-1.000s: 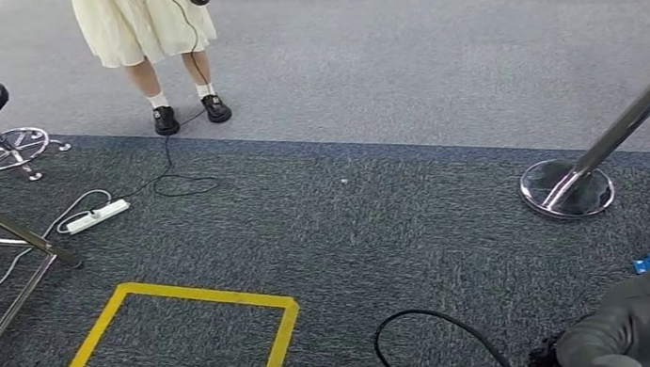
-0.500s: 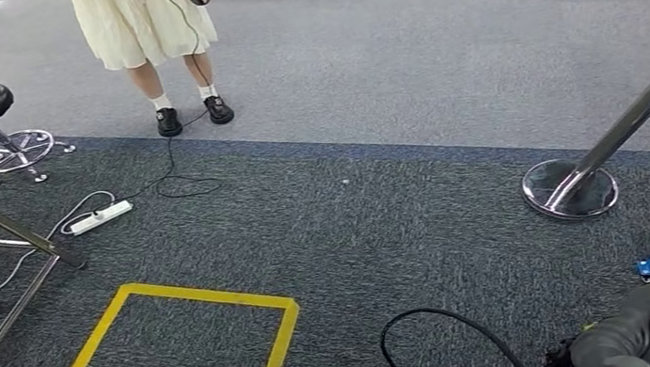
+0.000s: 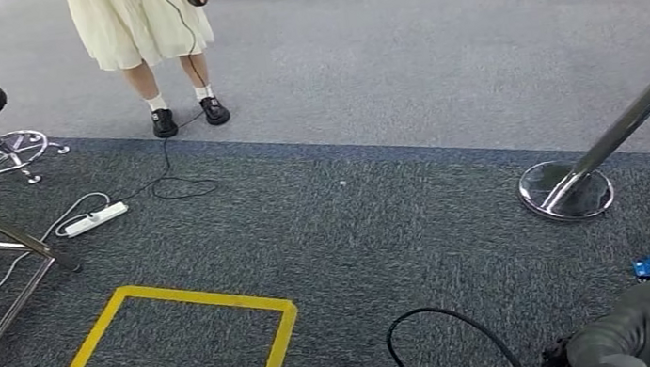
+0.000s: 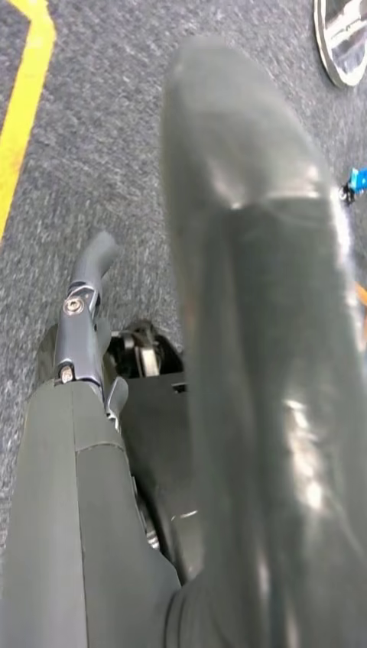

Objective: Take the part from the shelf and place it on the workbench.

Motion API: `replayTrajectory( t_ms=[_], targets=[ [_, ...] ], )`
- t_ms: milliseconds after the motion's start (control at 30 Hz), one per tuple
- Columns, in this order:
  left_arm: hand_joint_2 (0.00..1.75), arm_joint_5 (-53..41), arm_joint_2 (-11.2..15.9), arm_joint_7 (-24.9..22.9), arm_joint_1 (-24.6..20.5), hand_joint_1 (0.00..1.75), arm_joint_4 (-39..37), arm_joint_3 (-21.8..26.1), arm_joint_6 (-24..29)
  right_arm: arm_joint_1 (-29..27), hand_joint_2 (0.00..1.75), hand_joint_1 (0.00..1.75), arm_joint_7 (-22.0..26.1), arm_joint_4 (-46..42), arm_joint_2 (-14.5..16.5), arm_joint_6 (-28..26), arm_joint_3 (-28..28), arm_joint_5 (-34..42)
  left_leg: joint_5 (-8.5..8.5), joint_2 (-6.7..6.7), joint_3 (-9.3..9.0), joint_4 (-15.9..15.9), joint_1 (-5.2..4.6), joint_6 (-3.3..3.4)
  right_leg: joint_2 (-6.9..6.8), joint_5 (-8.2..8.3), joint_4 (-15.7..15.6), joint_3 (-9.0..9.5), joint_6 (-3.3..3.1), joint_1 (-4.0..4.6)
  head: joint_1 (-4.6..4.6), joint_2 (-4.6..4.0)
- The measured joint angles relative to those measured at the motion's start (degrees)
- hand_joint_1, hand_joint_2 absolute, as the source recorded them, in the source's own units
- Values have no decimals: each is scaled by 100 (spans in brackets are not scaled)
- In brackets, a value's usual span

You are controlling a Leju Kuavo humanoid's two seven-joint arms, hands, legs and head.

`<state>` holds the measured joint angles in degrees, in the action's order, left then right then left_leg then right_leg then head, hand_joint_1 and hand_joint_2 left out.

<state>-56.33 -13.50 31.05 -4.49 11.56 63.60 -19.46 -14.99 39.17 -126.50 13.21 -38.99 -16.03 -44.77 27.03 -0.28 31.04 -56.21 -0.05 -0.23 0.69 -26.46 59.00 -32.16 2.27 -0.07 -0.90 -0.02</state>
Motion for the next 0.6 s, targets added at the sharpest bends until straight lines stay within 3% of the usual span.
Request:
replayTrajectory(
  t_ms=[67,100,200,233,267,300,367,433,467,533,600],
  targets=[
    [0,1,6,1,25,0,0,5,-1,3,0,0,-1,2,-1,0,-2,-8,51,-11,-161,19,11,68,-13,-37,203,-24,54,-12,-9,-1],
    [0,2,8,0,31,0,0,8,1,5,0,0,-1,2,-1,0,-3,-11,79,-11,-256,20,16,94,-20,-124,446,-145,74,-19,-18,-1],
    [0,1,8,-1,35,0,0,19,34,7,0,0,-3,3,-3,0,-3,-21,186,3,-446,20,19,125,-24,-544,1447,-848,124,-25,-42,-2],
    [0,0,8,-2,38,0,0,22,57,7,0,0,-4,3,-3,0,-3,-26,229,-4,-500,19,21,122,-24,-637,1584,-1032,129,-25,-43,-2],
    [0,-2,8,-5,42,0,0,25,86,7,0,0,-5,3,-3,0,-2,-33,287,-16,-565,19,25,113,-25,-635,1530,-1123,128,-26,-48,-2],
    [0,-4,7,-9,45,0,0,28,122,7,0,0,-7,3,-3,0,-3,-42,355,-29,-642,19,32,99,-26,-501,1300,-1121,124,-26,-49,-2],
    [0,-9,5,-15,47,0,0,32,212,7,0,0,-16,4,-3,0,-2,-66,524,-45,-801,2,37,47,-52,152,599,-1010,103,-24,-63,-2],
    [0,-13,6,-33,42,0,0,39,292,10,0,0,-27,9,-3,0,-3,-101,671,-42,-894,2,21,-24,-68,666,206,-942,21,-12,-61,-1],
    [0,-13,7,-51,34,0,0,46,323,12,0,0,-29,11,-2,0,-4,-116,692,-38,-920,4,14,-61,-65,737,168,-942,-34,-4,-55,-1],
    [0,-13,5,-100,14,0,0,69,385,15,0,0,-30,12,-1,0,-6,-132,614,-32,-864,-90,14,-135,-41,707,160,-907,-112,-8,-29,-1],
    [0,-13,3,-127,-6,0,0,91,419,16,0,0,-30,12,-1,0,-6,-135,550,-30,-571,-547,15,-190,-40,669,92,-835,-168,-25,-25,-1]
  ],
)
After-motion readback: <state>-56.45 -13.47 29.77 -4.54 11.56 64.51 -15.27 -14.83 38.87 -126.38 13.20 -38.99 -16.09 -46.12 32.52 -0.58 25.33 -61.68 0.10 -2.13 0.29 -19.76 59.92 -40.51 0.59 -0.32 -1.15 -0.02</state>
